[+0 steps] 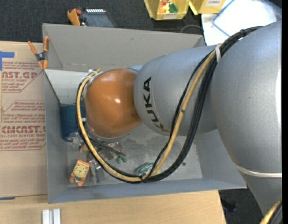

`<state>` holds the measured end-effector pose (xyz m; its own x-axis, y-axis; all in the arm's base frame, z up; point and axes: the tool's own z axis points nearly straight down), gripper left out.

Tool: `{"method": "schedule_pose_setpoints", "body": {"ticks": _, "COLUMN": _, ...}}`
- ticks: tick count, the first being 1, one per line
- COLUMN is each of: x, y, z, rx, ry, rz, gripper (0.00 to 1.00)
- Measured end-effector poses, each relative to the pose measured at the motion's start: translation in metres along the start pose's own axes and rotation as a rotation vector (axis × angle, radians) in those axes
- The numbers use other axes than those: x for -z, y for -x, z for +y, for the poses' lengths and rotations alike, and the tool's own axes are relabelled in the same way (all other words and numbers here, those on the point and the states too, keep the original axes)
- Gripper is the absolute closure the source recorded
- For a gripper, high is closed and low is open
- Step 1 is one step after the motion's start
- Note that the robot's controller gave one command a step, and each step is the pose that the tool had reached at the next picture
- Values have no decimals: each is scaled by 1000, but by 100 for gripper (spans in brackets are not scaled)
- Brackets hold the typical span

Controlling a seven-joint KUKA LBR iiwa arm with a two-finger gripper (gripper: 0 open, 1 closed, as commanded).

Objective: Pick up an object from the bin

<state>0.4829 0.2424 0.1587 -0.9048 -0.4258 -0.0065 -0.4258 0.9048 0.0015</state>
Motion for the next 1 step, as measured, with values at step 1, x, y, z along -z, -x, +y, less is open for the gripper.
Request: {"method": "schedule_pose_setpoints", "body": {"ticks": 1, "x": -20, "y": 3, "z": -3, "rx": 407, "ry": 0, "rz": 4, "gripper": 0}}
